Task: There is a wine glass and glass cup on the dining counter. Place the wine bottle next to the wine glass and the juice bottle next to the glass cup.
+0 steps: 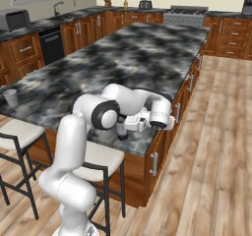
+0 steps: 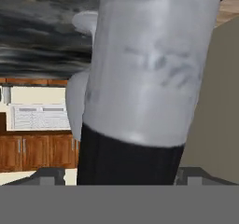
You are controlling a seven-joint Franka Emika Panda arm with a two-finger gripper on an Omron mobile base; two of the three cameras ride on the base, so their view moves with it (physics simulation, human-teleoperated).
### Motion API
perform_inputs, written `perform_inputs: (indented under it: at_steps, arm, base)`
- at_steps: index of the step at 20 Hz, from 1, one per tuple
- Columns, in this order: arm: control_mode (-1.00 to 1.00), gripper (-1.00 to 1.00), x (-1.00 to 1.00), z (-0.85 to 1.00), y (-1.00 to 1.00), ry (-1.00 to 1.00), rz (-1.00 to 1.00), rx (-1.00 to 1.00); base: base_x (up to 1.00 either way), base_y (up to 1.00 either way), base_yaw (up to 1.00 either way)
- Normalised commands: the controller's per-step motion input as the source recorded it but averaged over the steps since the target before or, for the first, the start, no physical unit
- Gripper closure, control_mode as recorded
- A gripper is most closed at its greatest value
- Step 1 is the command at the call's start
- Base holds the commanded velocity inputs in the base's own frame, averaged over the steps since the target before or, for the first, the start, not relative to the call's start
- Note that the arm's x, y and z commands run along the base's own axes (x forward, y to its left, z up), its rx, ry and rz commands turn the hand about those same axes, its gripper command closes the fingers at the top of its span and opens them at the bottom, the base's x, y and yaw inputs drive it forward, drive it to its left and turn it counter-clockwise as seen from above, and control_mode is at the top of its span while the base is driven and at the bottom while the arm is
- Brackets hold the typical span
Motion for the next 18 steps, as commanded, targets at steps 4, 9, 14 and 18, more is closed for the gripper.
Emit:
perform_inputs:
  at_steps: [4, 9, 14, 18]
  arm:
    - [-1.00, -1.00, -0.07, 0.48, 0.00, -0.11, 0.00, 0.00]
    - [-1.00, -1.00, -0.21, 0.58, -0.05, -0.18, 0.00, 0.00]
    - [-1.00, -1.00, -0.26, 0.77, -0.17, -0.22, 0.03, -0.01]
    - [-1.00, -1.00, -0.46, 0.87, -0.03, -0.26, 0.06, -0.05]
  base:
    - [0.00, 0.00, 0.00]
    - [0.00, 0.00, 0.00]
    - [0.00, 0.00, 0.00]
    - [0.00, 0.00, 0.00]
